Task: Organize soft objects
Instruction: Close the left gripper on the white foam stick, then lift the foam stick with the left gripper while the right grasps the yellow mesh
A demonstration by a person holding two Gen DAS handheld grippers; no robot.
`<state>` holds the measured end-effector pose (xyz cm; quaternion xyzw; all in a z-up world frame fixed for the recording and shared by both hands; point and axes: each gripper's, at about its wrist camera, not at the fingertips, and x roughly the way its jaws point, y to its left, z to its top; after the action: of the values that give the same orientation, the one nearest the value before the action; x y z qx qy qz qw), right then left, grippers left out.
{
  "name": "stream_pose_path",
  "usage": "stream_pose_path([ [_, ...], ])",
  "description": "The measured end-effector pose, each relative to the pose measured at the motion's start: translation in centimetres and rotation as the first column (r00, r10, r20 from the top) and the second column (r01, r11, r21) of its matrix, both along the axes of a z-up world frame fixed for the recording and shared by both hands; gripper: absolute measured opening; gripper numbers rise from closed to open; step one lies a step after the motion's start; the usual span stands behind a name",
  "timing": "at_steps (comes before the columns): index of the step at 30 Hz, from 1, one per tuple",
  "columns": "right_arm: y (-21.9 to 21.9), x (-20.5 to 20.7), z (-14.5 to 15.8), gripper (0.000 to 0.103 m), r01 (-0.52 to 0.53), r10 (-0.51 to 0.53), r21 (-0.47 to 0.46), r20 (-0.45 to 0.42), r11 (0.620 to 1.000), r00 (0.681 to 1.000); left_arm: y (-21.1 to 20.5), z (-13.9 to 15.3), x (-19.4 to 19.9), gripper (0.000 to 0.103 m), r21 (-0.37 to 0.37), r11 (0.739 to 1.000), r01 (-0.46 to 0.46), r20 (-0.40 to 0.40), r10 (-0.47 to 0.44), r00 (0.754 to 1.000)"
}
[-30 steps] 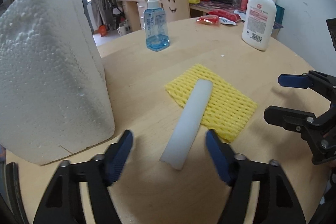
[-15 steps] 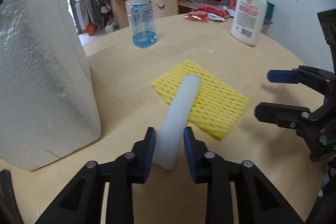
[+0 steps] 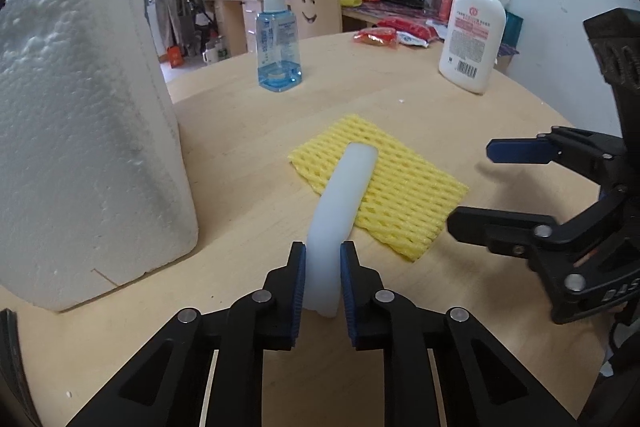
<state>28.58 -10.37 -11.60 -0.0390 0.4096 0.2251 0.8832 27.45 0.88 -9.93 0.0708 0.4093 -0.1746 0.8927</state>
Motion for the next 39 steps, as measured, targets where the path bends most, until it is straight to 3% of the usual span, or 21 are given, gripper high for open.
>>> stream_pose_path([
  [15,3.3,0.0,0.3,0.092,-0.073,0.076,-0.084,0.028,0.994,0.997,1.5,1.2,-1.0,0.018,-0.076,0.997,-0.023,0.037,0.026,0.999],
  [18,4.0,0.4,0.0,0.078,-0.106,0.106,-0.096,0.003,0.99,0.994,1.5,0.9,-0.8,0.018,-0.072,0.997,-0.03,0.029,0.032,0.999],
  [29,5.2,1.2,-0.9,0.074,-0.139,0.136,-0.122,-0.031,0.983,0.99,1.4,0.7,-0.2,0.018,-0.064,0.997,-0.041,0.011,0.042,0.999],
  [31,5.2,1.3,-1.1,0.065,-0.145,0.141,-0.119,-0.043,0.982,0.989,1.4,0.6,-0.1,0.018,-0.061,0.997,-0.042,0.008,0.043,0.999],
  [35,5.2,1.2,-1.2,0.06,-0.149,0.145,-0.109,-0.046,0.983,0.988,1.4,0.3,0.1,0.018,-0.062,0.997,-0.042,0.0,0.042,0.999],
  [39,5.2,1.2,-1.0,0.043,-0.152,0.148,-0.102,-0.047,0.983,0.988,1.4,0.3,0.2,0.018,-0.063,0.997,-0.038,0.008,0.038,0.999],
])
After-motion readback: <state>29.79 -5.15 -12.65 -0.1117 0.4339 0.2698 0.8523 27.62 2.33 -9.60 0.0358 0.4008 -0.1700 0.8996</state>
